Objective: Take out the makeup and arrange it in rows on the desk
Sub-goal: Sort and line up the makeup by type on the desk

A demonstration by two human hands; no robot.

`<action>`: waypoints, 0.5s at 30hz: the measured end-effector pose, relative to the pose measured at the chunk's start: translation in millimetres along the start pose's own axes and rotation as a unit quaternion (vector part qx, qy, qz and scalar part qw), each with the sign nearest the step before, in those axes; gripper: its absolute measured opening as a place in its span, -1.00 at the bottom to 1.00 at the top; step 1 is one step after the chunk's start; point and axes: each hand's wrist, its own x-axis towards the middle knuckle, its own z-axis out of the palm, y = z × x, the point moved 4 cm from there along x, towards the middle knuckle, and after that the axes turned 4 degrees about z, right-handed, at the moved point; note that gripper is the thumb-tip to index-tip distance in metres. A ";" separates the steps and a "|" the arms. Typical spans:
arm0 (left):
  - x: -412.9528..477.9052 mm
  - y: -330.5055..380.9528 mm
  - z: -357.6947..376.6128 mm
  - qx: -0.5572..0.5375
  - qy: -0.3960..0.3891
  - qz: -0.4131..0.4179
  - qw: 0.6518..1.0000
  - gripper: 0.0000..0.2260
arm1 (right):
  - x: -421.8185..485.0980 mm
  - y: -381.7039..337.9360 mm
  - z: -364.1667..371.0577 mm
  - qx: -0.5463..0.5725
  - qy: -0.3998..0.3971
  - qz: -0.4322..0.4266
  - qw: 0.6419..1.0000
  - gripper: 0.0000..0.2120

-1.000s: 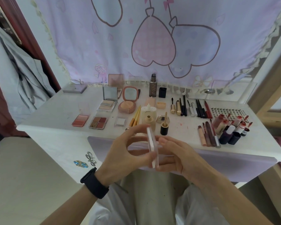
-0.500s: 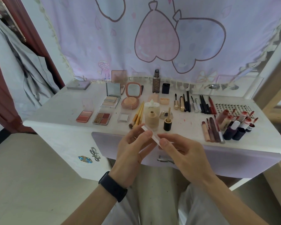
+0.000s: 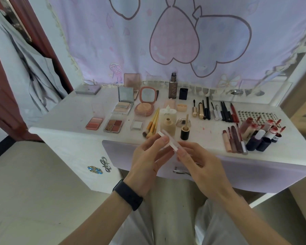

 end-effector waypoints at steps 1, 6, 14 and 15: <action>0.3 0.2 0.0 -0.001 -0.002 -0.001 1.000 -0.53 | 0.4 0.9 -0.5 0.011 0.005 0.003 1.000 -0.62; 2.0 5.6 -1.5 0.000 -0.001 -0.008 1.000 -0.54 | 4.3 2.2 -6.4 0.119 0.047 0.049 0.991 -0.68; 5.5 2.4 -13.5 -0.051 0.017 -0.025 0.998 -0.63 | 3.9 2.6 -18.1 0.148 0.111 0.043 0.982 -0.82; 5.7 1.6 -14.4 -0.053 0.012 -0.027 0.998 -0.64 | 3.7 2.3 -18.1 0.143 0.114 0.036 0.983 -0.84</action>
